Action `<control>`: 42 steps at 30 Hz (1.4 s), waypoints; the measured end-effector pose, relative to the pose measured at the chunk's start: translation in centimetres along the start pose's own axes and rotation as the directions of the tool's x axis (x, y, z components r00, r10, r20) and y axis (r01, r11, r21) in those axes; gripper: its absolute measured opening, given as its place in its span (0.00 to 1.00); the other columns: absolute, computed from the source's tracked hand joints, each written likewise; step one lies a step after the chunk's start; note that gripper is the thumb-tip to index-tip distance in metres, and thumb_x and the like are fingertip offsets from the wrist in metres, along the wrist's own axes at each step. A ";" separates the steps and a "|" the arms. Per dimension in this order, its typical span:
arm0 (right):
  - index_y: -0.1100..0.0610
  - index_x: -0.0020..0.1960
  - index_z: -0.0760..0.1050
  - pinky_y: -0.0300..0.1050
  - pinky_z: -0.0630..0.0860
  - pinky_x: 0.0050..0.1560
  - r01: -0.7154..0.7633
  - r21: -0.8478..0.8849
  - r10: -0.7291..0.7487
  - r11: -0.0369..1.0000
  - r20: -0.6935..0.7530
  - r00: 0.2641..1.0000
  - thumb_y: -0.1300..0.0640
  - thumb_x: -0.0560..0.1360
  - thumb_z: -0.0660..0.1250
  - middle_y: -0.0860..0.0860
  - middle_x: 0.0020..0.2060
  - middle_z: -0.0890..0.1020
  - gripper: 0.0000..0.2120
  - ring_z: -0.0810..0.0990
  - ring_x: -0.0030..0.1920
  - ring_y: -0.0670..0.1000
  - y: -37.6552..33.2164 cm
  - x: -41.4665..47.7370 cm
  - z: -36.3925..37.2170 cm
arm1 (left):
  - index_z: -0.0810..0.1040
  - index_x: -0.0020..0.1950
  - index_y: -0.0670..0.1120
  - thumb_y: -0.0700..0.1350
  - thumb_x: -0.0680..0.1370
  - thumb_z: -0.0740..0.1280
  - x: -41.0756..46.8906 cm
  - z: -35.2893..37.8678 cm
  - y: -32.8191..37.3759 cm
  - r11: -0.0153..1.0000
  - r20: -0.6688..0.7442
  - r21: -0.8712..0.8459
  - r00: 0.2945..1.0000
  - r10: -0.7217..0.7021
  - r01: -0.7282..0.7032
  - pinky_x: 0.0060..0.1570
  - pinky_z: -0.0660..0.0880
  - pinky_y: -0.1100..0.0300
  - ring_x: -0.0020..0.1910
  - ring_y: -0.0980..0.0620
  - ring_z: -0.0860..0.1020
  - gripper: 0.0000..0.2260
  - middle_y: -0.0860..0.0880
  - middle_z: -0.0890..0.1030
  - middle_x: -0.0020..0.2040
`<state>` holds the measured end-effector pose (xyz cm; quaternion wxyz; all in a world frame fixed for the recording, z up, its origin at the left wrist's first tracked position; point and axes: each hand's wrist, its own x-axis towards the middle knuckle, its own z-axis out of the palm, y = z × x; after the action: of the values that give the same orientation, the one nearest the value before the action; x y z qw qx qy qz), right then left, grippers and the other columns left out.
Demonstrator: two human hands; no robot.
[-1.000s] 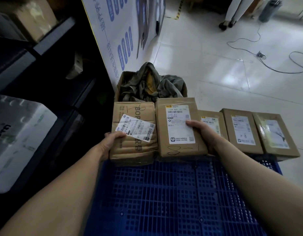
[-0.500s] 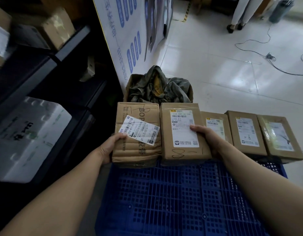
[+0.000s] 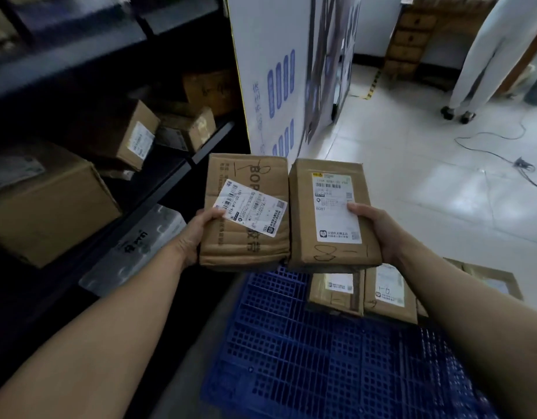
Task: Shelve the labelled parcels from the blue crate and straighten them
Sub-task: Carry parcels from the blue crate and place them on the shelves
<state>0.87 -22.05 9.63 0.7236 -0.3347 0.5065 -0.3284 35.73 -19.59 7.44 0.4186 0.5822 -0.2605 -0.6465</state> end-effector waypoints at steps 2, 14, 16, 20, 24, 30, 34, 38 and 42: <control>0.59 0.65 0.74 0.52 0.82 0.43 0.044 -0.004 -0.044 0.999 0.034 0.998 0.50 0.67 0.69 0.61 0.57 0.81 0.29 0.82 0.47 0.60 -2.3 -1.2 1.5 | 0.80 0.54 0.43 0.49 0.76 0.64 -2.7 -0.4 2.0 0.998 -0.036 -0.046 0.998 0.046 -0.047 0.30 0.80 0.59 0.33 0.49 0.84 0.12 0.45 0.86 0.39; 0.58 0.53 0.78 0.47 0.83 0.35 0.188 -0.003 -0.171 0.982 0.394 0.903 0.53 0.70 0.67 0.56 0.42 0.86 0.14 0.85 0.37 0.54 -8.9 -7.8 9.1 | 0.87 0.41 0.49 0.53 0.75 0.65 -23.0 -2.6 5.1 0.933 -0.296 -0.126 0.910 0.290 -0.338 0.35 0.81 0.57 0.39 0.49 0.85 0.13 0.46 0.86 0.44; 0.58 0.52 0.77 0.44 0.81 0.31 0.184 0.029 -0.176 0.983 0.465 0.868 0.54 0.76 0.63 0.55 0.39 0.86 0.10 0.85 0.35 0.53 -9.1 -8.8 10.6 | 0.87 0.42 0.50 0.53 0.75 0.65 -26.3 -3.1 4.2 0.906 -0.363 -0.162 0.877 0.314 -0.392 0.35 0.81 0.57 0.40 0.49 0.85 0.13 0.46 0.86 0.45; 0.59 0.56 0.75 0.45 0.82 0.34 0.139 0.066 -0.148 0.988 0.641 0.753 0.50 0.74 0.62 0.54 0.40 0.86 0.16 0.85 0.36 0.52 -8.8 -10.9 15.5 | 0.86 0.49 0.49 0.52 0.75 0.65 -32.9 -4.3 2.0 0.792 -0.477 -0.262 0.787 0.391 -0.552 0.42 0.81 0.51 0.48 0.46 0.84 0.12 0.44 0.84 0.53; 0.59 0.59 0.77 0.47 0.82 0.43 0.130 0.091 -0.153 0.987 0.772 0.617 0.48 0.73 0.63 0.55 0.44 0.85 0.20 0.85 0.40 0.53 -7.7 -13.5 22.8 | 0.86 0.51 0.47 0.51 0.75 0.65 -39.5 -6.5 -0.2 0.638 -0.583 -0.316 0.674 0.453 -0.703 0.43 0.81 0.50 0.50 0.44 0.83 0.13 0.43 0.84 0.54; 0.56 0.50 0.85 0.45 0.82 0.43 0.083 0.003 -0.040 0.997 0.893 0.448 0.47 0.70 0.68 0.53 0.44 0.86 0.16 0.85 0.41 0.51 -4.0 -17.5 31.9 | 0.84 0.56 0.46 0.52 0.72 0.66 -49.5 -11.2 -4.7 0.624 -0.655 -0.285 0.624 0.427 -0.727 0.47 0.79 0.48 0.52 0.42 0.82 0.17 0.41 0.83 0.56; 0.58 0.55 0.82 0.48 0.82 0.45 0.041 -0.090 0.065 0.995 0.905 0.420 0.48 0.68 0.69 0.55 0.45 0.86 0.20 0.85 0.41 0.53 -0.6 -20.1 36.9 | 0.83 0.57 0.47 0.54 0.70 0.68 -55.4 -14.2 -7.7 0.643 -0.717 -0.257 0.589 0.374 -0.721 0.48 0.79 0.47 0.53 0.41 0.82 0.19 0.41 0.82 0.58; 0.60 0.61 0.75 0.48 0.83 0.40 0.032 -0.175 0.151 0.984 0.913 0.379 0.50 0.70 0.66 0.57 0.45 0.85 0.22 0.85 0.40 0.54 2.7 -23.2 42.3 | 0.83 0.57 0.47 0.55 0.70 0.69 -60.8 -17.4 -11.5 0.614 -0.781 -0.259 0.536 0.321 -0.745 0.46 0.79 0.46 0.51 0.41 0.83 0.20 0.41 0.82 0.58; 0.59 0.58 0.76 0.47 0.82 0.36 0.026 -0.206 0.188 0.978 0.930 0.316 0.50 0.69 0.67 0.56 0.42 0.86 0.20 0.85 0.38 0.53 6.8 -26.6 47.6 | 0.83 0.57 0.49 0.59 0.68 0.72 -65.1 -19.4 -15.2 0.539 -0.846 -0.217 0.432 0.313 -0.814 0.45 0.79 0.48 0.51 0.43 0.83 0.22 0.42 0.82 0.58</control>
<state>39.93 10.63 30.21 0.8641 -0.5020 0.0335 0.0133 49.14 46.18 26.10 0.8483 0.4839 -0.0430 -0.2105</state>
